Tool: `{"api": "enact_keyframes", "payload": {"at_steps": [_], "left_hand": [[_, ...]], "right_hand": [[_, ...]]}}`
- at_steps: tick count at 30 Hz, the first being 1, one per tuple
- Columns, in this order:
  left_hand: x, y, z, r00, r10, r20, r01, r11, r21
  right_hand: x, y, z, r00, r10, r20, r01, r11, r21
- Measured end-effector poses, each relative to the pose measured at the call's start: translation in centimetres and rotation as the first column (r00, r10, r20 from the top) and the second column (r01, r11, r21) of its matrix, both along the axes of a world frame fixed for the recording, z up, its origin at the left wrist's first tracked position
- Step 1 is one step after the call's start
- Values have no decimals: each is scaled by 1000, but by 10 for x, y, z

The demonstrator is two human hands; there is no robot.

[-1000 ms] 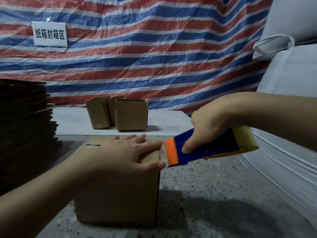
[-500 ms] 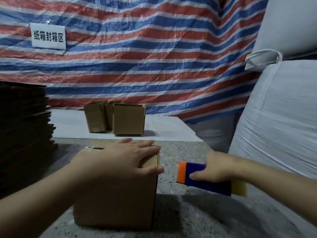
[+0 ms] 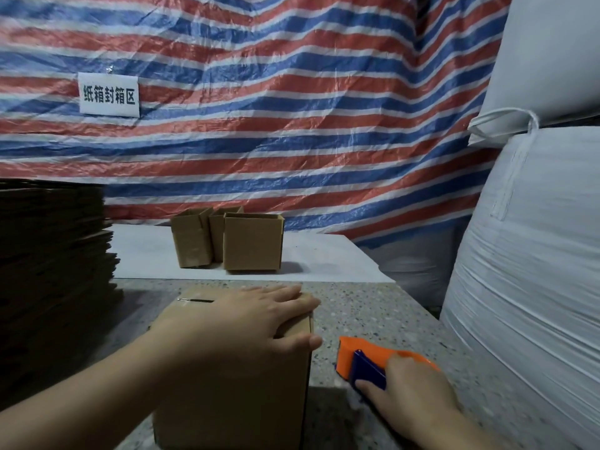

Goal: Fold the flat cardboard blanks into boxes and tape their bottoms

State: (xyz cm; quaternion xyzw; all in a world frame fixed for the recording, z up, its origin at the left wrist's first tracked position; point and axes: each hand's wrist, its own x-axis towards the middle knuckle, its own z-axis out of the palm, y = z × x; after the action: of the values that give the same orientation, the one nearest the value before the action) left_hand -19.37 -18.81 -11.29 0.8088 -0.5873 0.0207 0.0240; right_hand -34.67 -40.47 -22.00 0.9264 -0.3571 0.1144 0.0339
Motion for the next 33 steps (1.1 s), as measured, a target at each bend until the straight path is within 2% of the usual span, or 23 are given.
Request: {"api": "enact_keyframes", "payload": {"at_steps": [5, 7, 8, 10, 12, 14, 18, 22, 29, 33], "left_hand": [[-3, 1, 1, 1000, 1, 4, -1, 1000, 8], [-3, 1, 1, 1000, 0, 3, 0, 1000, 3], [-3, 1, 0, 1000, -2, 4, 2, 1000, -2], [-2, -1, 0, 1000, -7, 6, 7, 1000, -13], [-2, -1, -1, 1000, -9, 3, 9, 1000, -26], [-1, 0, -1, 1000, -24, 11, 25, 999, -34], [1, 1, -3, 998, -49, 43, 51, 998, -32], [2, 1, -4, 996, -53, 68, 56, 998, -42], [-1, 0, -4, 995, -45, 87, 48, 998, -28], [-3, 0, -4, 995, -42, 87, 46, 998, -45]], "right_hand": [[-2, 13, 11, 994, -103, -22, 103, 995, 10], [-3, 23, 30, 995, -91, 51, 93, 995, -41], [-3, 31, 40, 988, -31, 154, 34, 999, -22], [-5, 53, 59, 915, 95, 391, -172, 971, 167], [-6, 84, 76, 846, 137, 515, -367, 850, 377], [-1, 111, 78, 844, 179, 506, -431, 788, 440], [10, 132, 73, 857, 191, 479, -430, 778, 458], [10, 142, 72, 849, 99, 519, -409, 745, 526], [9, 132, 75, 788, -58, 613, -471, 584, 661], [15, 130, 68, 808, -55, 586, -476, 525, 706]]}}
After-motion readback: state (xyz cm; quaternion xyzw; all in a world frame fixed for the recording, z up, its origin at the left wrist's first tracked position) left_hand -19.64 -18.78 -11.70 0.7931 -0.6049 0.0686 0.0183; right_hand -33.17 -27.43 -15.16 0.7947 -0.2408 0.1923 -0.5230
